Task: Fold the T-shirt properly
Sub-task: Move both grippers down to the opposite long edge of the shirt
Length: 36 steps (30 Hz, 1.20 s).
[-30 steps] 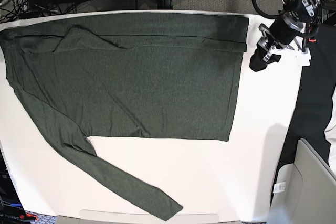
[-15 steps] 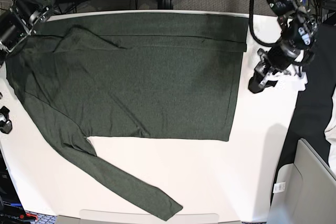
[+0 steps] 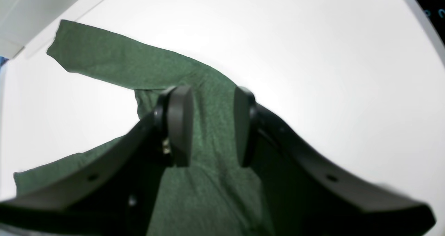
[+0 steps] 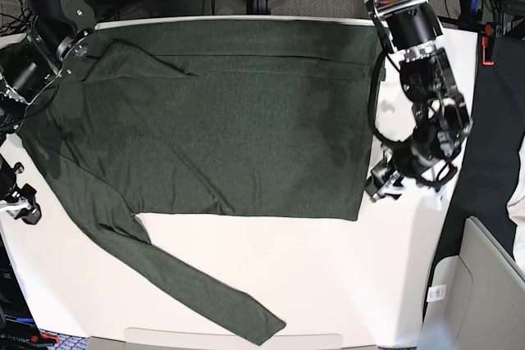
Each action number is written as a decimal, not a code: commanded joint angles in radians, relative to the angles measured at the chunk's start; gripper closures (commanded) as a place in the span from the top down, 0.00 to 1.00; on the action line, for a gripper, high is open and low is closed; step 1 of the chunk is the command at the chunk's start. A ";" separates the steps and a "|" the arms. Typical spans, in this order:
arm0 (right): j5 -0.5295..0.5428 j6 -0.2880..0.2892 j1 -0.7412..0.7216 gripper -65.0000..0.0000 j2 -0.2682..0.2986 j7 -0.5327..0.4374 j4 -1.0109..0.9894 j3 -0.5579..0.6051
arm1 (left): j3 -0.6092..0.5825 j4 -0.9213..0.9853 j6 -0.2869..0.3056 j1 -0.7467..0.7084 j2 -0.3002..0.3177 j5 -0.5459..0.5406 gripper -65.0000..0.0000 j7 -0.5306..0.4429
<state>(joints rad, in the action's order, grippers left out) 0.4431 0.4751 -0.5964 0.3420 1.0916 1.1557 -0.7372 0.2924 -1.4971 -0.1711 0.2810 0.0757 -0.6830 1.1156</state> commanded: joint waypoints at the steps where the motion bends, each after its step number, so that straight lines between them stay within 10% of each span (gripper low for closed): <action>1: 0.006 0.009 -0.044 0.28 0.012 -0.026 0.014 0.003 | -0.011 0.006 0.005 0.040 0.006 0.004 0.27 -0.035; 21: -0.014 0.009 -0.061 0.28 -0.010 -0.026 0.014 0.003 | -0.279 0.474 0.005 0.139 0.071 0.113 0.27 -0.544; 36: -0.022 0.009 -0.083 0.28 -0.027 -0.026 0.011 0.003 | -0.289 0.418 0.006 0.149 0.005 0.107 0.27 -0.444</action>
<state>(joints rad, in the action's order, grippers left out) 0.3988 0.4755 -0.6456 0.2985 1.0882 1.1522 -0.7361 0.0063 -1.0603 -0.1669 0.4072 0.0792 -0.5701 0.6640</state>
